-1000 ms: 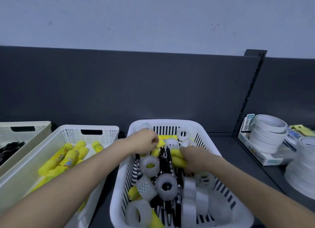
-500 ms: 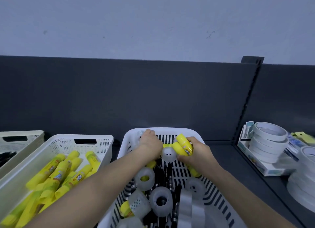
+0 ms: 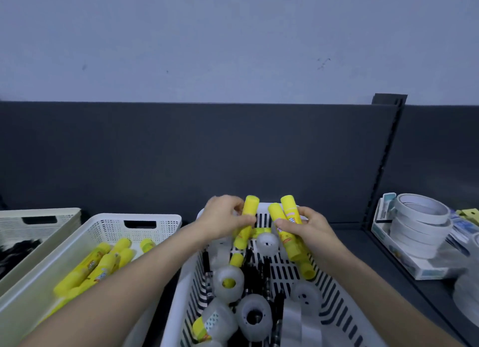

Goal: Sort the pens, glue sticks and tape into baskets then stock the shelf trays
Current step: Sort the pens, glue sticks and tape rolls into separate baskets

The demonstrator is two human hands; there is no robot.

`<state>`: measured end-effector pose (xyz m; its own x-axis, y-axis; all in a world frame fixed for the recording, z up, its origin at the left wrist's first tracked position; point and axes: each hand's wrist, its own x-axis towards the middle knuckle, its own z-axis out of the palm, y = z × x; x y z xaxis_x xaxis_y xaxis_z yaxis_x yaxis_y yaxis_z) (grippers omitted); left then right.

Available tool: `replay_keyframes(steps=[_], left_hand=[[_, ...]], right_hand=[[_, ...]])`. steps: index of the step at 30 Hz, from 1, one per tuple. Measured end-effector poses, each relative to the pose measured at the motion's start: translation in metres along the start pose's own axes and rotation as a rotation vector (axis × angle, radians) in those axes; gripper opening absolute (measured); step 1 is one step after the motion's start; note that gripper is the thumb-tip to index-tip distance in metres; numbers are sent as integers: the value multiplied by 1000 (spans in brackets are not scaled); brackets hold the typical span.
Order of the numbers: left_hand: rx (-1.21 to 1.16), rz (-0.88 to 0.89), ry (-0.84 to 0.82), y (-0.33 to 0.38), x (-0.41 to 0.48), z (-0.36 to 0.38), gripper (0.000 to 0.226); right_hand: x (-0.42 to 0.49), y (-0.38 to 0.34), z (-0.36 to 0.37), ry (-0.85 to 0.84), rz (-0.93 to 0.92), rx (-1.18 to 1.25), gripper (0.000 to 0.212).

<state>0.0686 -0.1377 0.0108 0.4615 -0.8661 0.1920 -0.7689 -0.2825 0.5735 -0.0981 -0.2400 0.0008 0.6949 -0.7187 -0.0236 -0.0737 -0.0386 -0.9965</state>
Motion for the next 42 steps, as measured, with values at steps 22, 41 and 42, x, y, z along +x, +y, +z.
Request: replay_keyframes(steps=[22, 41, 42], left_hand=[[176, -504, 97, -134, -139, -135, 43], [92, 51, -9, -36, -78, -68, 21], [103, 84, -62, -29, -76, -60, 21]], right_hand=[[-34, -39, 229, -393, -70, -452, 46], [-39, -28, 37, -90, -22, -623, 11], [-41, -24, 30, -140, -4, -690, 9]])
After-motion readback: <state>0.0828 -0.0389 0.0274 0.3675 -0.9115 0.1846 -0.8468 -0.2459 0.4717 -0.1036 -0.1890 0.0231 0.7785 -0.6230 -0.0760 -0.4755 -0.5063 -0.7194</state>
